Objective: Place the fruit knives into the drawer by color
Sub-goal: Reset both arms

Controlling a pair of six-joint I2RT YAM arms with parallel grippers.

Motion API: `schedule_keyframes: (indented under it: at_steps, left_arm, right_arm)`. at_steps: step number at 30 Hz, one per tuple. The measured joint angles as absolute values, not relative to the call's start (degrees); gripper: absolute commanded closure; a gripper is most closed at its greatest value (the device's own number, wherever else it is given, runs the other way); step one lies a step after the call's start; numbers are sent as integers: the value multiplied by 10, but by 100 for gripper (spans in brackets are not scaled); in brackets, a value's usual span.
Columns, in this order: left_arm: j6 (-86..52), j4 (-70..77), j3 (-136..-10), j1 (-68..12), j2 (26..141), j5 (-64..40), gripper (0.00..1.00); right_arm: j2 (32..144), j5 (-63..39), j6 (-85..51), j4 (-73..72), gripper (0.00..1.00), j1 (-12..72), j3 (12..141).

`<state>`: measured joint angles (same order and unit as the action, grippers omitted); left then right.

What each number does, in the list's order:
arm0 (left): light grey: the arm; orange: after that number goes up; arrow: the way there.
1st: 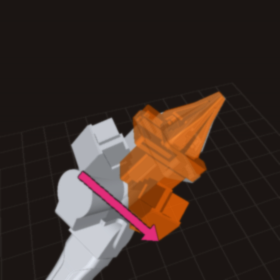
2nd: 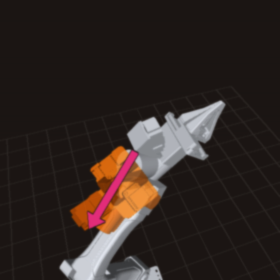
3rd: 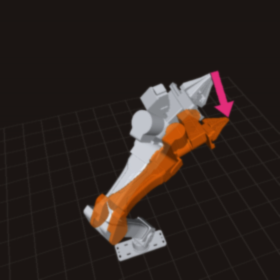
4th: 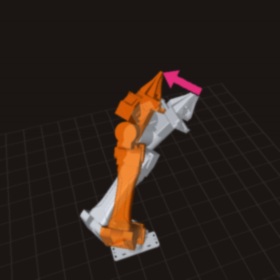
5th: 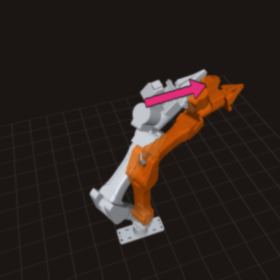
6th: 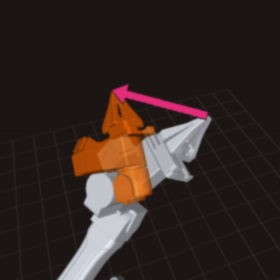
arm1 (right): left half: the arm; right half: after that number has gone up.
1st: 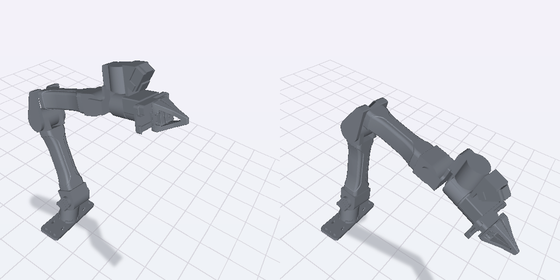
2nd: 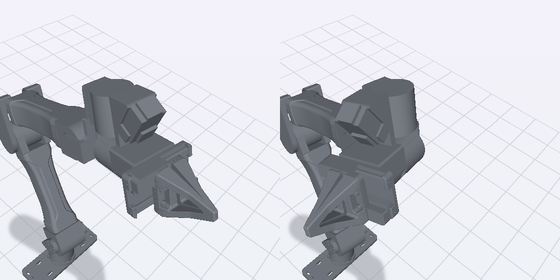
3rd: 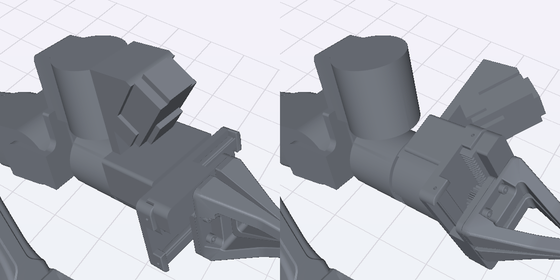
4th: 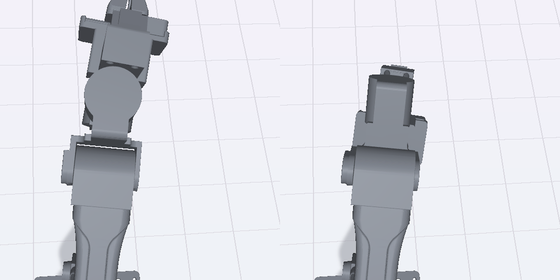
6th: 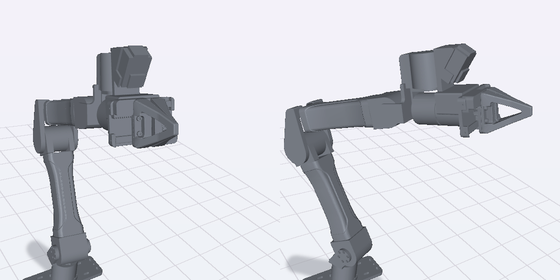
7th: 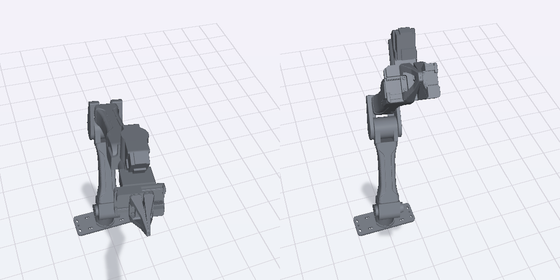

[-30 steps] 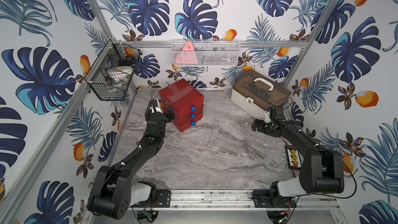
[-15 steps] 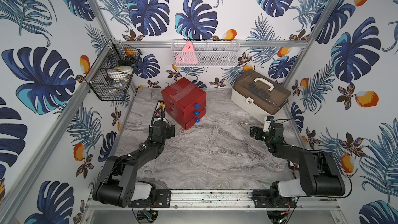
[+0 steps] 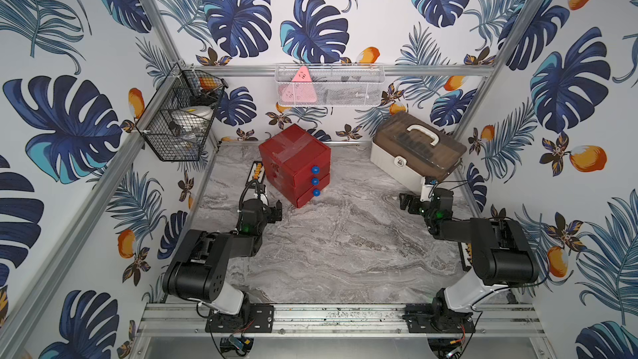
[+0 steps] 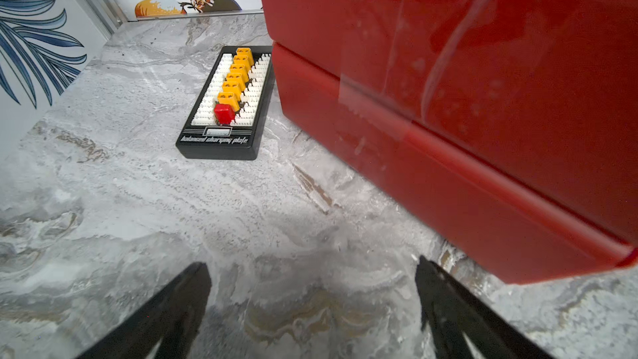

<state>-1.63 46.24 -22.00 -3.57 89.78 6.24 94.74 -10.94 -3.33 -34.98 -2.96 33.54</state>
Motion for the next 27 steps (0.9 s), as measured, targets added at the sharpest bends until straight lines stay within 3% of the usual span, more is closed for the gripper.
schedule_keyframes:
  at_steps: [15, 19, 23, 27]
  left_arm:
    - [-15, 548, -214, -31, 945, 73, 1]
    - [-15, 549, -213, -31, 945, 74, 1]
    - [-14, 550, -213, -32, 945, 76, 1]
    - [-14, 553, -214, -32, 945, 76, 1]
  right_arm:
    - [974, -65, -10, -290, 0, 3, 387]
    - [935, -34, -18, -360, 0, 1, 292]
    - [944, 29, -32, -525, 0, 13, 162]
    - [947, 49, -33, -534, 0, 21, 223]
